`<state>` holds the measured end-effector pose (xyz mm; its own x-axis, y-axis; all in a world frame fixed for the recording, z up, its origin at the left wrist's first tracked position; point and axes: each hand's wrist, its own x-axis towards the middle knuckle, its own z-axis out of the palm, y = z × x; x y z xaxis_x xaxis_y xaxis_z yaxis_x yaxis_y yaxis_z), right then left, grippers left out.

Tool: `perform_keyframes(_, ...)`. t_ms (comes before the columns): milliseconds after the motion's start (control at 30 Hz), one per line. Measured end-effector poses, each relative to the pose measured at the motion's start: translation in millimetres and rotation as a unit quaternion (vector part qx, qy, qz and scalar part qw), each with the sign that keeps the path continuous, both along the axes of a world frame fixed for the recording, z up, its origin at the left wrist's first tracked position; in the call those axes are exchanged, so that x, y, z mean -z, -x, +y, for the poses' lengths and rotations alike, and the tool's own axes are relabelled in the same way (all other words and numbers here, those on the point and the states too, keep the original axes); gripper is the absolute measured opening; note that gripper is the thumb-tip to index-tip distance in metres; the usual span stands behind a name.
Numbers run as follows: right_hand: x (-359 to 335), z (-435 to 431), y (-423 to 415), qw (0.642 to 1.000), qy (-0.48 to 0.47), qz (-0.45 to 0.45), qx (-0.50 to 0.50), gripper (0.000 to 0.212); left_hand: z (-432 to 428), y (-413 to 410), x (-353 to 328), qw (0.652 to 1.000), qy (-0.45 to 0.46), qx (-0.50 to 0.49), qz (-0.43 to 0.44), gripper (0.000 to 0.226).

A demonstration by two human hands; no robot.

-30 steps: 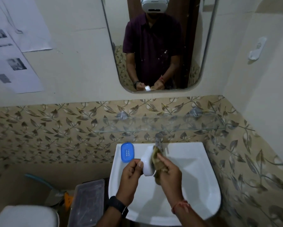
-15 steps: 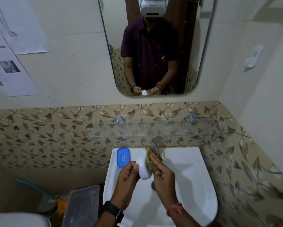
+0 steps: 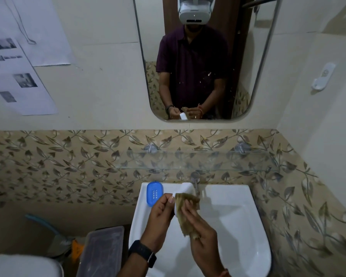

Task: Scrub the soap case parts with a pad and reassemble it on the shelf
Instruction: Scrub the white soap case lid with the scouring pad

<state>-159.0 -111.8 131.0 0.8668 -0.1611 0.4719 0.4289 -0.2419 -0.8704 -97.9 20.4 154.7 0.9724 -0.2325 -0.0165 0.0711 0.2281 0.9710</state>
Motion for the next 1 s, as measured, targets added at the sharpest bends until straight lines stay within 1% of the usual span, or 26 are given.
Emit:
perform_keyframes(33, 5, -2, 0, 1.0, 0.01, 0.0, -0.005, 0.059, 2, 0, 1, 1.0, 0.0, -0.005, 0.001, 0.039)
perform_keyframes(67, 2, -5, -5, 0.999, -0.013, 0.035, -0.01, 0.057, 3, 0, 3, 1.0, 0.001, -0.012, 0.006, 0.04)
perform_keyframes(100, -1, -8, -12, 0.995, -0.055, 0.089, -0.006, 0.055, 5, 1, 5, 1.0, 0.006, -0.018, 0.015, 0.041)
perform_keyframes(167, -4, -11, -27, 0.977, -0.105, 0.182, 0.027, 0.057, 6, 3, 8, 0.999, 0.017, -0.016, 0.031, 0.04)
perform_keyframes(200, -4, -12, -32, 0.97, -0.105, 0.215, 0.045, 0.057, 7, 4, 9, 0.999, 0.021, -0.011, 0.033, 0.037)
perform_keyframes(267, 0, -14, -40, 0.948, -0.152, 0.273, 0.06, 0.049, 7, 4, 10, 0.999, 0.024, -0.01, 0.036, 0.031)
perform_keyframes(333, 4, -13, -40, 0.904, -0.279, 0.321, 0.047, 0.034, 7, 4, 10, 0.998, 0.025, -0.021, 0.048, 0.031)
perform_keyframes(400, 4, -9, -34, 0.842, -0.408, 0.353, 0.03, 0.026, 7, 5, 13, 0.998, 0.01, -0.029, 0.048, 0.035)
perform_keyframes(433, 3, -6, -32, 0.821, -0.443, 0.361, 0.018, 0.026, 7, 7, 15, 0.999, -0.008, -0.029, 0.044, 0.037)
perform_keyframes(467, 0, -3, -29, 0.81, -0.459, 0.365, 0.002, 0.027, 6, 10, 18, 0.998, -0.027, -0.029, 0.04, 0.039)
perform_keyframes(600, -7, -2, -25, 0.805, -0.468, 0.363, -0.037, 0.026, 9, 13, 23, 0.997, -0.06, -0.048, 0.011, 0.046)
perform_keyframes(733, -12, -15, -17, 0.803, -0.431, 0.404, -0.083, 0.026, 13, 5, 27, 0.997, -0.048, -0.055, -0.013, 0.037)
perform_keyframes(833, -11, -27, -7, 0.793, -0.406, 0.438, -0.118, 0.028, 16, 2, 31, 0.995, -0.069, -0.06, -0.027, 0.03)
perform_keyframes(900, -8, -34, -1, 0.79, -0.401, 0.448, -0.119, 0.03, 17, 0, 37, 0.994, -0.086, -0.07, -0.023, 0.029)
perform_keyframes(1000, 2, -40, 5, 0.787, -0.4, 0.461, -0.086, 0.035, 22, -7, 51, 0.988, -0.143, -0.056, -0.021, 0.028)
